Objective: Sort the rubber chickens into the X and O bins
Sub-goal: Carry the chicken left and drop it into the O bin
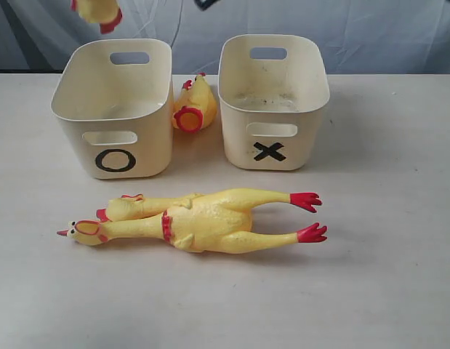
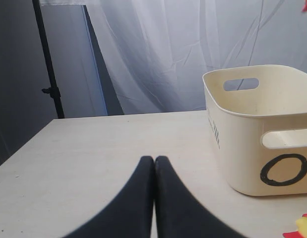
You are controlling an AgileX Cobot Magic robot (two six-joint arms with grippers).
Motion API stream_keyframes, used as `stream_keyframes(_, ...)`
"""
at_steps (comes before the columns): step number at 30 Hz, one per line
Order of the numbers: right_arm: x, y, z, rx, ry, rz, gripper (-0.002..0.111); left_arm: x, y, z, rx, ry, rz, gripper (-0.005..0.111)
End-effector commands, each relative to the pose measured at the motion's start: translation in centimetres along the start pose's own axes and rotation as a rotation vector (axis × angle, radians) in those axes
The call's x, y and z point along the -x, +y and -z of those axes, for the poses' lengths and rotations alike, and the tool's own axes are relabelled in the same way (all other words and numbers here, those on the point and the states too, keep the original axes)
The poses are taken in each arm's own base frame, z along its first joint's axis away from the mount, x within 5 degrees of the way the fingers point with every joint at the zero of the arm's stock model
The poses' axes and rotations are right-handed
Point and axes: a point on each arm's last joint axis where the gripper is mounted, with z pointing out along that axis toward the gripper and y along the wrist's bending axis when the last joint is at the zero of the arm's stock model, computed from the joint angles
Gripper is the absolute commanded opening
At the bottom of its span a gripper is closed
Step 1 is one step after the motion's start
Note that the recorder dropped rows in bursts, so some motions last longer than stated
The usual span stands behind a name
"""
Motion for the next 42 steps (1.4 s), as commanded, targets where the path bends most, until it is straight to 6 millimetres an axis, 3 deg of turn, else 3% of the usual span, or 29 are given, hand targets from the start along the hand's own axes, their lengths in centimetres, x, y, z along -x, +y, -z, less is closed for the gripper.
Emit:
stream_keyframes(1, -5.0, -0.3, -2.4, 0.002, 0.098, -0.014, -0.001, 0.0, -0.1, 0.0, -0.01, -0.005, 0.001, 0.0)
stream_keyframes(6, -10.7, -1.0, -4.2, -0.065, 0.242, -0.051, 0.0, 0.0, -0.1, 0.0, -0.01, -0.005, 0.001, 0.0)
stream_keyframes(8, -12.6, -1.2, -4.8, -0.047, 0.261, -0.057, 0.007, 0.0, -0.1, 0.0, -0.01, -0.005, 0.001, 0.0)
stream_keyframes(10, -14.2, -1.7, -5.2, -0.042, 0.272, -0.115, 0.02, 0.0, -0.1, 0.0, -0.01, -0.005, 0.001, 0.0)
stream_keyframes(13, -16.1, -3.2, -5.5, -0.11, 0.29, -0.314, 0.052, 0.0, -0.1, 0.0, -0.01, -0.005, 0.001, 0.0)
stream_keyframes(15, -15.9, -3.2, -5.5, -0.101, 0.277, -0.316, 0.058, 0.0, -0.1, 0.0, -0.01, -0.005, 0.001, 0.0)
stream_keyframes(19, -15.0, -2.9, -5.4, -0.073, 0.247, -0.302, 0.059, 0.0, -0.1, 0.0, -0.01, -0.005, 0.001, 0.0)
stream_keyframes(23, -15.3, -3.0, -5.3, -0.122, 0.3, -0.284, 0.081, 0.0, -0.1, 0.0, -0.01, -0.005, 0.001, 0.0)
stream_keyframes(27, -15.7, -3.2, -5.0, -0.175, 0.351, -0.275, 0.082, 0.0, -0.1, 0.0, -0.01, -0.005, 0.001, 0.0)
stream_keyframes(31, -13.4, -3.1, -4.5, -0.162, 0.313, -0.215, 0.082, 0.0, -0.1, 0.0, -0.01, -0.005, 0.001, 0.0)
stream_keyframes(36, -10.5, -2.3, -3.0, -0.229, 0.392, -0.029, 0.082, 0.0, -0.1, 0.0, -0.01, -0.005, 0.001, 0.0)
stream_keyframes(39, -9.7, -1.2, -0.6, -0.305, 0.672, 0.32, 0.081, 0.0, -0.1, 0.0, -0.01, -0.005, 0.001, 0.0)
stream_keyframes(42, -10.9, -0.6, 0.7, -0.238, 0.909, 0.499, 0.079, 0.0, -0.1, 0.0, -0.01, -0.005, 0.001, 0.0)
